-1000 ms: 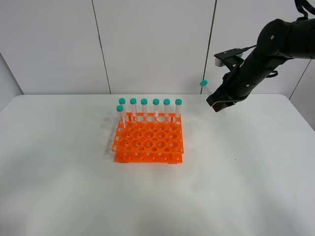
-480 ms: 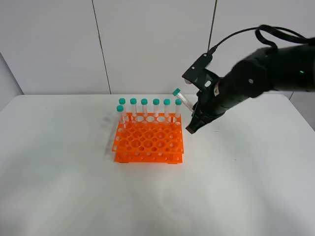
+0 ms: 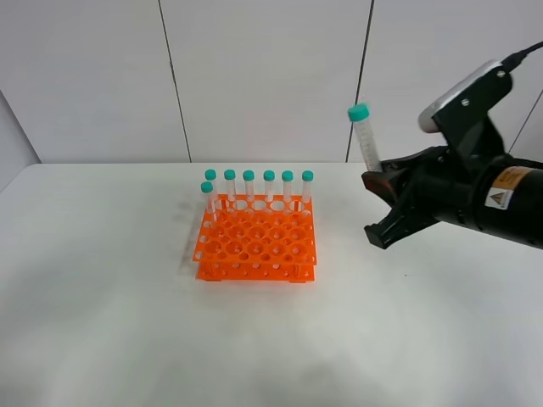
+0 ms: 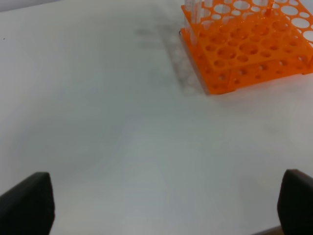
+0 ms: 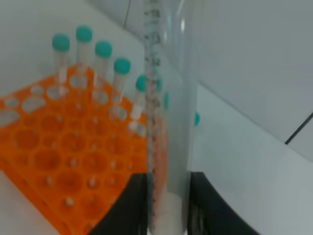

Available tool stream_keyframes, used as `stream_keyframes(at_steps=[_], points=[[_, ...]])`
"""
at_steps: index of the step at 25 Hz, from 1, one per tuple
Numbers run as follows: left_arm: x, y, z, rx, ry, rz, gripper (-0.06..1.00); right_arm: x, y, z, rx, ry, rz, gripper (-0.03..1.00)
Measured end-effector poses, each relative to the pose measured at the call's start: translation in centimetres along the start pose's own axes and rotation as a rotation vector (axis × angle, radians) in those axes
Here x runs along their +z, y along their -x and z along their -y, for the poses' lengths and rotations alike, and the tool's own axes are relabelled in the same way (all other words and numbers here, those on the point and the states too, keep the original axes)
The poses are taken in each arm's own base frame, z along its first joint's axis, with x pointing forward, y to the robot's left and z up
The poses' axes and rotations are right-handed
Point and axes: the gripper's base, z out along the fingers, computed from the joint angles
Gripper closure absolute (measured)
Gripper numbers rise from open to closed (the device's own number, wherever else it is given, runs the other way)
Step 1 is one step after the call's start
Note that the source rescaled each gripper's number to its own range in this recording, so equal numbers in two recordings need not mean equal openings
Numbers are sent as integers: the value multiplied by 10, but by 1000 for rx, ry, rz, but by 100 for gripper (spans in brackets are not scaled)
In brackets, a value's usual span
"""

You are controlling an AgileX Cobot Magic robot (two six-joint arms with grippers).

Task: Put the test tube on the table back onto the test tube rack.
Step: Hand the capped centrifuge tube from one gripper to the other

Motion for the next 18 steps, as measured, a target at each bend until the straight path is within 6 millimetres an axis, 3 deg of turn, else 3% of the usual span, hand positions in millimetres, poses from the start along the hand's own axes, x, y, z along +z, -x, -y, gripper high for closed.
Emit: stream_keyframes(at_steps=[3, 8, 14, 18], points=[[0, 0, 0, 0, 0, 0, -6, -21, 8, -9, 39, 29, 83, 92], [0, 0, 0, 0, 0, 0, -6, -42, 14, -40, 30, 181, 162, 92], [0, 0, 0, 0, 0, 0, -6, -52, 5, -76, -31, 360, 183, 92], [0, 0, 0, 0, 0, 0, -6, -63, -6, -80, -40, 394, 202, 92]])
